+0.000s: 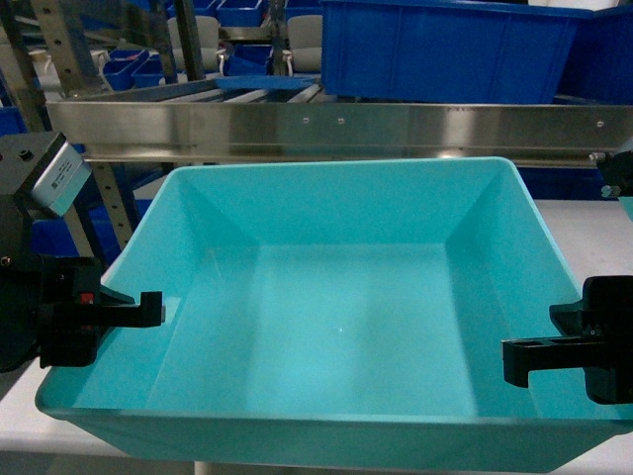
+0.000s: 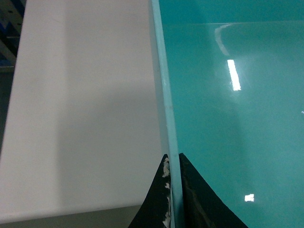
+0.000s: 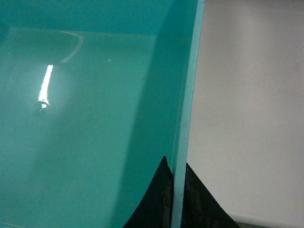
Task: Organize blue bins on left shelf correctly
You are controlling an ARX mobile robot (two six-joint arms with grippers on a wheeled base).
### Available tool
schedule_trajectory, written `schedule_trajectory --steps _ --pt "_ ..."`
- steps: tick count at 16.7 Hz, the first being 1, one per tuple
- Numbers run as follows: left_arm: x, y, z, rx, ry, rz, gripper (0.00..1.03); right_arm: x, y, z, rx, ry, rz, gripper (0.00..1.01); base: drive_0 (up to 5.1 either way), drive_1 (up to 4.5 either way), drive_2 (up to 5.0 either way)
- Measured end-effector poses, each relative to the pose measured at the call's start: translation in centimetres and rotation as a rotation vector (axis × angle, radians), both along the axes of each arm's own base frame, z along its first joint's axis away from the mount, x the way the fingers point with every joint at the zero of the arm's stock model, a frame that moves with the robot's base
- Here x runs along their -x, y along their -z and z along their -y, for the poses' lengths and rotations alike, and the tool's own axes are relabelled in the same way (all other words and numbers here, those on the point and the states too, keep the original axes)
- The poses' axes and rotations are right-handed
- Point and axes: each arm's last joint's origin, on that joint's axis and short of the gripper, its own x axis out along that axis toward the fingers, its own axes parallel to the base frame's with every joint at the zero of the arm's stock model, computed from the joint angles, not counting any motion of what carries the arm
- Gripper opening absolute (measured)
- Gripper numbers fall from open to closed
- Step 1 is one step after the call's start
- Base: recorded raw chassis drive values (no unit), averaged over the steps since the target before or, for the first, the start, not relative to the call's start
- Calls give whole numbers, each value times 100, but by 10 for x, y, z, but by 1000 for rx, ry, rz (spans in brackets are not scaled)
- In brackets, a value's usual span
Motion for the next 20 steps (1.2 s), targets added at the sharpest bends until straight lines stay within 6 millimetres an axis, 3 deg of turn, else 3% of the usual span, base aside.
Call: schedule_trajectory --steps 4,20 --pt "0 0 0 -1 0 -3 2 0 0 0 -1 0 0 2 -380 -33 428" --pt "0 0 0 0 -1 1 2 0 0 0 -2 0 4 2 -482 356 117"
